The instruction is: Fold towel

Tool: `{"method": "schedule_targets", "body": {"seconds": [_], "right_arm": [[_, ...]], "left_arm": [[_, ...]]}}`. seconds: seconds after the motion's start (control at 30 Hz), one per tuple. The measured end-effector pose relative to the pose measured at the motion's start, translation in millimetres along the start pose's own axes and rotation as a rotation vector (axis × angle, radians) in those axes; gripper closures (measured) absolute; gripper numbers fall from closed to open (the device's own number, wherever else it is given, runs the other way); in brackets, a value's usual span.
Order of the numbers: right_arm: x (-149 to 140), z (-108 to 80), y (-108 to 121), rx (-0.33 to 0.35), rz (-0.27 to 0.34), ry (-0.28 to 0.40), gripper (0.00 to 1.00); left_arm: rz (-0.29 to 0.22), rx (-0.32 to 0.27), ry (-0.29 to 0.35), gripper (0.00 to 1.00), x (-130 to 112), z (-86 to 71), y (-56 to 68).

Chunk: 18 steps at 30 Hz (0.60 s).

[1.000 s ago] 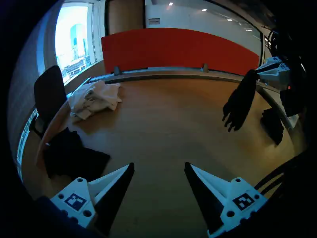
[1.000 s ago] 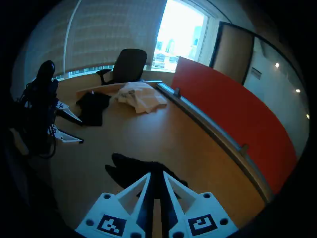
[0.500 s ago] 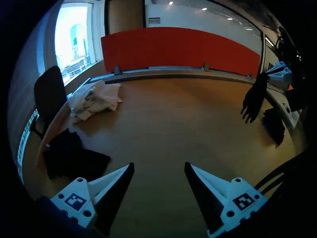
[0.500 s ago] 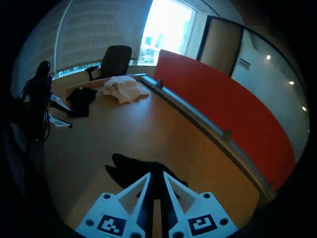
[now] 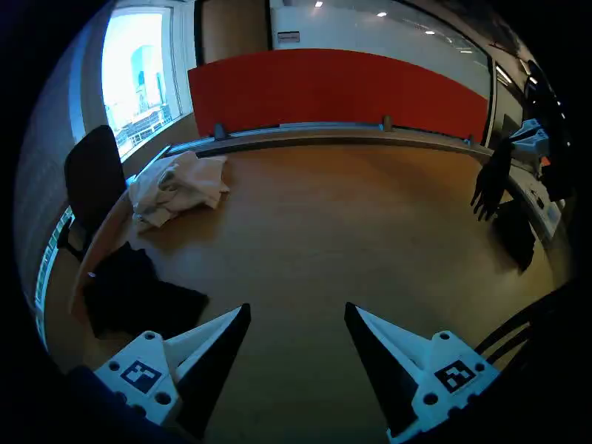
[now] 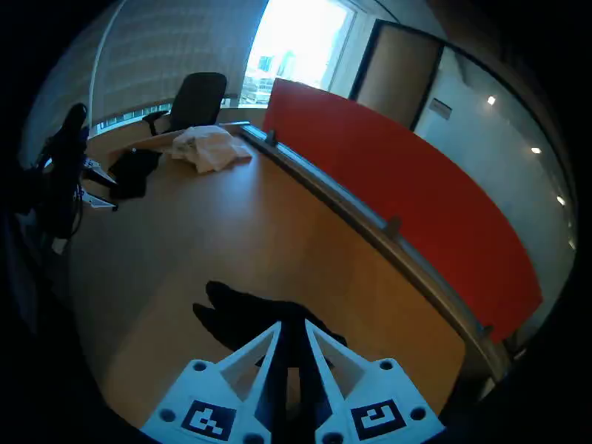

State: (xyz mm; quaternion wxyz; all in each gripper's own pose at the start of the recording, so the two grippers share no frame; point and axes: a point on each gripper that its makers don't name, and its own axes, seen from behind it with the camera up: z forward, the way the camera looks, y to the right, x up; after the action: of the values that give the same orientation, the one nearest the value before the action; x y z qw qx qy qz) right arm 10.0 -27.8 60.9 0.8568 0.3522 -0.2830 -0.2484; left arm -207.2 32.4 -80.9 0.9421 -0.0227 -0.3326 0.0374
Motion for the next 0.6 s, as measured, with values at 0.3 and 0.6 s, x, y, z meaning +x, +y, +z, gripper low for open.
{"method": "schedule_targets", "body": {"seconds": [0.3, 0.6], "right_arm": [[-30, -15.8, 35, -0.049, 0.027, -0.035, 0.93], [-55, -31.4, 76, -0.106, 0.045, -0.071, 0.93]], "left_arm": [[0.017, -0.003, -0.005, 0.06, 3, 2.6, 4.6], [0.034, -0.007, -0.01, 0.06, 6, 5.1, 10.3]]}}
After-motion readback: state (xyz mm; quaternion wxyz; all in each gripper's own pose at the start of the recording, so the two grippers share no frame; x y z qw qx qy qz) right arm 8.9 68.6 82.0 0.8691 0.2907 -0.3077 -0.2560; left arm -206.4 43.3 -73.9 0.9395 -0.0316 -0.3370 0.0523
